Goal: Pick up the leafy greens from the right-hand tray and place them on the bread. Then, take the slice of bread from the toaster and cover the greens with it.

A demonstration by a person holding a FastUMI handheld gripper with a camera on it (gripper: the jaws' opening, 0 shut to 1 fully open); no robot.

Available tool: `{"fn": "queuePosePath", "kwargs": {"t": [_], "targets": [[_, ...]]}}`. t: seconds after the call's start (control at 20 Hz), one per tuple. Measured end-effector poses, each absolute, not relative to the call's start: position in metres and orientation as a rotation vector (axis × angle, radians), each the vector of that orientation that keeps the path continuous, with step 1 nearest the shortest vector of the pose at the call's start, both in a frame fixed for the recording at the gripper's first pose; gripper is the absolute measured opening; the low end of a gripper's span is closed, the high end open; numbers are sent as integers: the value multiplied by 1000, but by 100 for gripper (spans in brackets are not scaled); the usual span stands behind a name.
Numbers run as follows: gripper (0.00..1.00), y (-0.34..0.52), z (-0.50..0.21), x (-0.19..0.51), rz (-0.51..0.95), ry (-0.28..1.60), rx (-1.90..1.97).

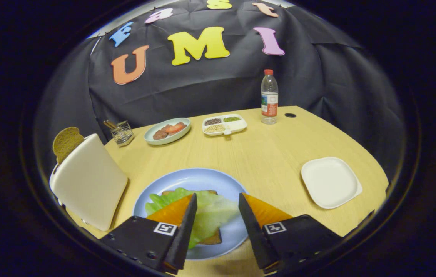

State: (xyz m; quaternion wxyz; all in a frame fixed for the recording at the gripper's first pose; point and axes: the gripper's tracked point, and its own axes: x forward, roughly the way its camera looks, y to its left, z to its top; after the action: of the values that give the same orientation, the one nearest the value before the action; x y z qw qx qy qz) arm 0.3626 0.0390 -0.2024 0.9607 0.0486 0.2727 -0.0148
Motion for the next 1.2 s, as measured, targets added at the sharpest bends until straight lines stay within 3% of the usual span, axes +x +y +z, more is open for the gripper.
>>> {"fn": "queuePosePath", "kwargs": {"t": [0.05,0.15,0.25,0.8,1.2], "targets": [[80,37,-194,360,-36,540,91],[92,37,-174,353,-41,510,74],[97,41,-149,346,-28,465,49],[96,113,-19,317,61,283,23],[96,221,-26,330,166,294,-26]]}}
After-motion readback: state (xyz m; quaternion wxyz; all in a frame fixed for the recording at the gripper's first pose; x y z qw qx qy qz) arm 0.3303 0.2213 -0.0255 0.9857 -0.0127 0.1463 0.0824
